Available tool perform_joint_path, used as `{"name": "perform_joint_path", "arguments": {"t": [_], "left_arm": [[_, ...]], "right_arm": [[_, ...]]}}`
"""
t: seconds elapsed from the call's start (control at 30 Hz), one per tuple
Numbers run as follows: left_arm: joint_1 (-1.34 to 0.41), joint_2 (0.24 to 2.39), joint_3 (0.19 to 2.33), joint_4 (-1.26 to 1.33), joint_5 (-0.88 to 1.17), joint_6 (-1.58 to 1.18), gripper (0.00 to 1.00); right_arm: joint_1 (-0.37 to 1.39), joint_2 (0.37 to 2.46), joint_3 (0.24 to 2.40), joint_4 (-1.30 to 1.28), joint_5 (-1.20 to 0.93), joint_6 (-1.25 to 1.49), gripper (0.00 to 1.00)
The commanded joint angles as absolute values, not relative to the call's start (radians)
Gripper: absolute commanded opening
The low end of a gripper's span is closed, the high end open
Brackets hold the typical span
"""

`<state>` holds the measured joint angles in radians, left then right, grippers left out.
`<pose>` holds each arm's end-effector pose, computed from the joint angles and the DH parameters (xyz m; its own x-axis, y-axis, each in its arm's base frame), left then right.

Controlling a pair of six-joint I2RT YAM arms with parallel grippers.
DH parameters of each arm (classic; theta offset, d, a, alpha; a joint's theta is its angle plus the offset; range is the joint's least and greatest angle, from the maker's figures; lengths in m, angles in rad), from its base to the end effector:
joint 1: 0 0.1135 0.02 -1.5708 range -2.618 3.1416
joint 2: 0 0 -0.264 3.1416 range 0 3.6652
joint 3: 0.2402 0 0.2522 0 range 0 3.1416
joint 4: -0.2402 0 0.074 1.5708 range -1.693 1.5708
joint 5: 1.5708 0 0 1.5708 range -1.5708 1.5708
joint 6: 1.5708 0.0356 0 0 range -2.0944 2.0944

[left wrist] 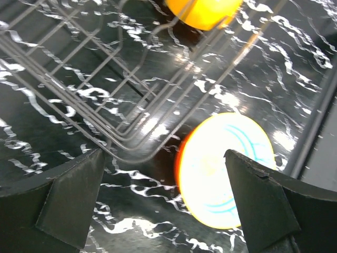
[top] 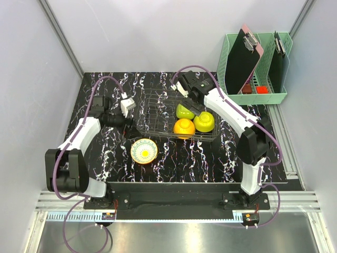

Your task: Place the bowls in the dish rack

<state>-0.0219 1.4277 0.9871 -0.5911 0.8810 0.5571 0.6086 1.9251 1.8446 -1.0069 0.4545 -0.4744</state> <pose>0.2785 -0.0336 0.2417 -0.5115 0.3478 -0.7857 0.8015 0.5227 -0.2904 0.3452 0.2215 0.3074 -0.4881 -0.8403 -0.2359 -0.6399 0.5283 -0.5581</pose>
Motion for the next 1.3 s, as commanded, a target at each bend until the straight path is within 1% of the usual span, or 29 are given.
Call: {"name": "perform_joint_path", "arguments": {"t": [0.0, 0.13, 0.23, 0.3, 0.43, 0.57, 0.67, 0.73, 0.8, 0.83, 0.87, 0.93, 1.0, 1.07, 1.13, 1.17, 1.23, 1.27], "left_arm": [[-0.052, 1.381, 0.996, -0.65, 1.017, 0.617, 0.99], [-0.083, 1.37, 1.002, -0.653, 0.986, 0.601, 0.99], [-0.071, 1.341, 1.026, -0.617, 0.867, 0.54, 0.99], [-0.052, 1.3, 1.031, -0.601, 0.824, 0.528, 0.99], [-0.048, 1.207, 0.994, -0.63, 0.698, 0.593, 0.99], [-0.049, 1.138, 0.907, -0.676, 0.673, 0.66, 0.99], [-0.049, 1.149, 0.862, -0.701, 0.67, 0.695, 0.99], [-0.049, 1.161, 0.83, -0.701, 0.673, 0.709, 0.95], [-0.051, 1.189, 0.812, -0.701, 0.676, 0.721, 0.9], [-0.049, 1.201, 0.802, -0.701, 0.673, 0.724, 0.85], [-0.049, 1.227, 0.801, -0.7, 0.672, 0.727, 0.81], [-0.049, 1.253, 0.796, -0.698, 0.669, 0.73, 0.75], [-0.051, 1.281, 0.795, -0.692, 0.672, 0.73, 0.72], [-0.052, 1.299, 0.792, -0.684, 0.681, 0.727, 0.67], [-0.051, 1.308, 0.792, -0.68, 0.689, 0.724, 0.6], [-0.054, 1.318, 0.792, -0.678, 0.69, 0.721, 0.48], [-0.057, 1.325, 0.796, -0.677, 0.689, 0.718, 0.37], [-0.057, 1.328, 0.796, -0.678, 0.689, 0.716, 0.28]], "right_arm": [[0.614, 1.893, 1.848, -0.973, 0.479, -0.46, 0.84], [0.614, 1.894, 1.848, -0.969, 0.485, -0.46, 0.84], [0.614, 1.89, 1.841, -0.966, 0.488, -0.462, 0.84], [0.614, 1.882, 1.832, -0.96, 0.489, -0.463, 0.84], [0.614, 1.873, 1.824, -0.956, 0.488, -0.463, 0.84], [0.612, 1.871, 1.83, -0.956, 0.488, -0.462, 0.84], [0.614, 1.868, 1.835, -0.956, 0.492, -0.46, 0.84], [0.614, 1.861, 1.833, -0.956, 0.486, -0.46, 0.84], [0.614, 1.852, 1.829, -0.956, 0.483, -0.46, 0.86], [0.614, 1.845, 1.827, -0.954, 0.483, -0.46, 0.88], [0.614, 1.842, 1.822, -0.954, 0.477, -0.459, 0.91], [0.614, 1.833, 1.816, -0.948, 0.472, -0.459, 0.94], [0.612, 1.829, 1.806, -0.95, 0.469, -0.459, 1.0], [0.612, 1.828, 1.798, -0.943, 0.469, -0.46, 1.0], [0.614, 1.828, 1.796, -0.94, 0.469, -0.46, 1.0], [0.612, 1.83, 1.798, -0.939, 0.471, -0.46, 1.0], [0.614, 1.835, 1.799, -0.937, 0.474, -0.459, 1.0], [0.614, 1.836, 1.802, -0.937, 0.474, -0.459, 1.0]]}}
